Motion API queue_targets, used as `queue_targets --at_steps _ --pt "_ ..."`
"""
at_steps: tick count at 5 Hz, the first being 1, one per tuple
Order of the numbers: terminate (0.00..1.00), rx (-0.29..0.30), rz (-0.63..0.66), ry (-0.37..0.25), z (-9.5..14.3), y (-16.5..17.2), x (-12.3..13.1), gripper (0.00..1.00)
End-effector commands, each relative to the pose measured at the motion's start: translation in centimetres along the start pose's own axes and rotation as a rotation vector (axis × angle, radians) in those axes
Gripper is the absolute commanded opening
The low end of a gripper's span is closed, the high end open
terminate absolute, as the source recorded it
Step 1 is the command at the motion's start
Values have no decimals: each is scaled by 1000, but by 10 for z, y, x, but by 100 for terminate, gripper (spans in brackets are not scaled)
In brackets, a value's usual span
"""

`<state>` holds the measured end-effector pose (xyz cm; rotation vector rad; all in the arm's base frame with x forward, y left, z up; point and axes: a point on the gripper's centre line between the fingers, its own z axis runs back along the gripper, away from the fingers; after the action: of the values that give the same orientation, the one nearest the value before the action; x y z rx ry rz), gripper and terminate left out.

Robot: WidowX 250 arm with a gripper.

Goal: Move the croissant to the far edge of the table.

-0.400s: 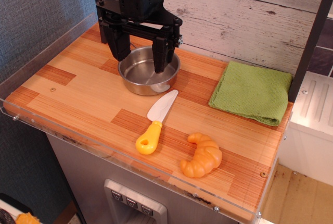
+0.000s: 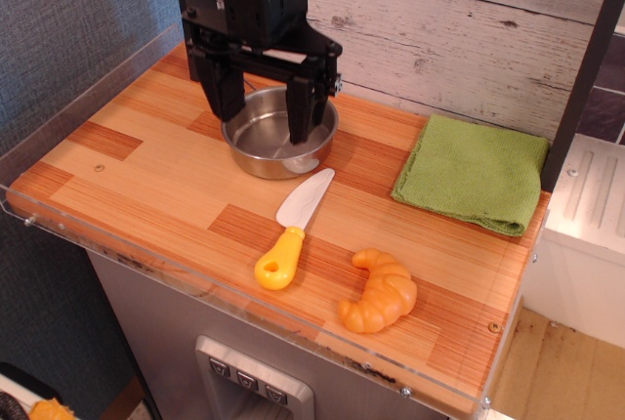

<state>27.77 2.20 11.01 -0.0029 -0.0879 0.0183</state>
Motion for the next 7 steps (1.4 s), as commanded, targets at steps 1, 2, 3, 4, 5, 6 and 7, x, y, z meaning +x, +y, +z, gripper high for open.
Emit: queue_targets --at_steps 1,2,3,4,5,6,7 --pt "0 -1 -110 -62 -11 -32 -39 100" --pt "0 -50 -168 -93 -16 -55 -54 100" --pt "0 -74 -148 -158 -22 -69 -53 100" --pt "0 -94 -163 -181 -25 -87 -41 100" --pt "0 -83 -150 -176 -34 -95 -35 100" --pt "0 -66 -134 -152 -49 -102 -29 100" --pt "0 -21 -148 -122 -64 -110 -21 100"
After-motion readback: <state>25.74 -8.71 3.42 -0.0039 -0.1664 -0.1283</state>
